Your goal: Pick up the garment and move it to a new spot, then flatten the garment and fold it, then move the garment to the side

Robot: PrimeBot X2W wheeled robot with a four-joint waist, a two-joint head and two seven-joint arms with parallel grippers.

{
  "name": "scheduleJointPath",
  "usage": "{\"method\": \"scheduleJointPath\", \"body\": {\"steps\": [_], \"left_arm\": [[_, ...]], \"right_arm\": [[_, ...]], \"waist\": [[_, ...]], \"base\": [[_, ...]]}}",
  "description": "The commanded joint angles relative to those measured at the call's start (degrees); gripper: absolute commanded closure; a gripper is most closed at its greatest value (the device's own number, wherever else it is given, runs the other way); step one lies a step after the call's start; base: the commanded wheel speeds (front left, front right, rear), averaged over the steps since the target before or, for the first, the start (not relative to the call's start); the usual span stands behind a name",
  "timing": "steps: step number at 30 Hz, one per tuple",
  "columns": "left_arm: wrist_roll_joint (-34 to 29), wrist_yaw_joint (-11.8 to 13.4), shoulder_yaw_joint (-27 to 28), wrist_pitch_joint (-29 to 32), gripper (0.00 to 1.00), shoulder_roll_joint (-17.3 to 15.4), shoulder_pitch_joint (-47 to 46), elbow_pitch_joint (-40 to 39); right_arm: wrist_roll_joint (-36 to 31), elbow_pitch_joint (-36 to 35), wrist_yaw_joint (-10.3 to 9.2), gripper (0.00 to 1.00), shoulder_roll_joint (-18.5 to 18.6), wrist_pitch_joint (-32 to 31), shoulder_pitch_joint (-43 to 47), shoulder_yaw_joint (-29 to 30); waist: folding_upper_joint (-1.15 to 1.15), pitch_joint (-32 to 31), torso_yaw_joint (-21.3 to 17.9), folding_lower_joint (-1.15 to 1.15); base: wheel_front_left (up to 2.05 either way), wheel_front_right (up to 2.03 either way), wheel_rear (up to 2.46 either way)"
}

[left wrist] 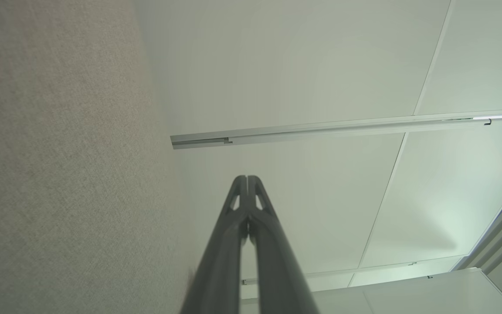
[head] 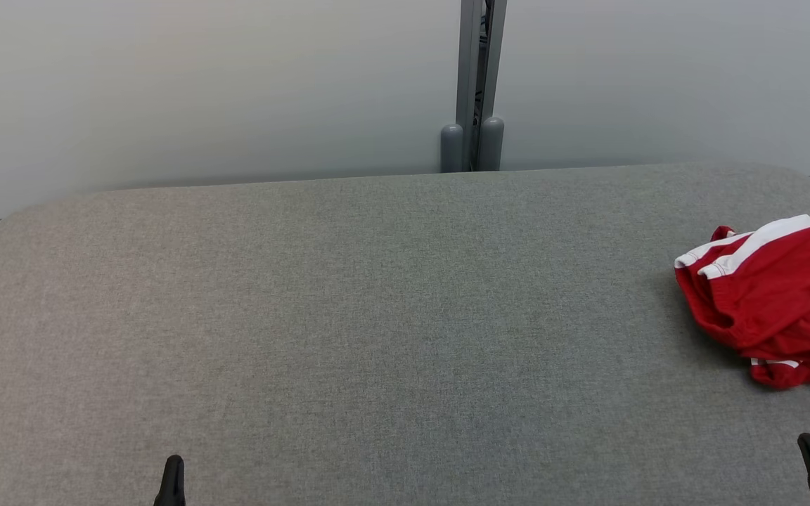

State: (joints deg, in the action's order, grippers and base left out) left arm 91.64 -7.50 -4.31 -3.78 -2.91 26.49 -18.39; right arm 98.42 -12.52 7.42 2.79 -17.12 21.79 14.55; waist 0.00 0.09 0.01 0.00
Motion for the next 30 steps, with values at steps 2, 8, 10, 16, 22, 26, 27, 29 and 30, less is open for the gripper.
{"method": "scheduleJointPath", "body": {"steps": [2,8,10,16,22,26,27,29,30], "left_arm": [[-0.1,-0.3,0.3,0.2,1.00,-0.1,0.0,-0.3],[-0.1,-0.3,0.4,0.2,1.00,0.0,0.0,-0.3],[-0.1,-0.3,0.4,0.2,1.00,0.0,0.0,-0.3],[-0.1,-0.3,0.4,0.2,1.00,0.0,0.0,-0.3],[-0.1,-0.3,0.4,0.2,1.00,0.0,0.0,-0.3],[-0.1,-0.3,0.4,0.2,1.00,0.0,0.0,-0.3],[-0.1,-0.3,0.4,0.3,1.00,0.0,0.0,-0.3],[-0.1,-0.3,0.4,0.2,1.00,0.0,0.0,-0.3],[-0.1,-0.3,0.4,0.2,1.00,0.0,0.0,-0.3]], "right_arm": [[0.4,-0.4,0.12,1.00,0.1,-0.1,0.5,0.2],[0.4,-0.4,0.12,1.00,0.1,-0.1,0.6,0.2],[0.4,-0.4,0.12,1.00,0.1,-0.1,0.6,0.2],[0.4,-0.4,0.12,1.00,0.1,-0.1,0.6,0.2],[0.4,-0.4,0.12,1.00,0.1,0.0,0.6,0.2],[0.4,-0.4,0.12,1.00,0.1,0.0,0.6,0.2],[0.4,-0.4,0.12,1.00,0.1,0.0,0.6,0.2],[0.4,-0.4,0.12,1.00,0.1,0.0,0.6,0.2],[0.4,-0.4,0.12,1.00,0.1,0.0,0.6,0.2]], "waist": [[0.00,0.0,0.0,0.00],[0.00,0.0,0.0,0.00],[0.00,0.0,0.0,0.00],[0.00,0.0,0.0,0.00],[0.00,0.0,0.0,0.00],[0.00,0.0,0.0,0.00],[0.00,0.0,0.0,0.00],[0.00,0.0,0.0,0.00],[0.00,0.0,0.0,0.00]], "base": [[0.00,0.00,0.00],[0.00,0.00,0.00],[0.00,0.00,0.00],[0.00,0.00,0.00],[0.00,0.00,0.00],[0.00,0.00,0.00],[0.00,0.00,0.00],[0.00,0.00,0.00],[0.00,0.00,0.00]]}}
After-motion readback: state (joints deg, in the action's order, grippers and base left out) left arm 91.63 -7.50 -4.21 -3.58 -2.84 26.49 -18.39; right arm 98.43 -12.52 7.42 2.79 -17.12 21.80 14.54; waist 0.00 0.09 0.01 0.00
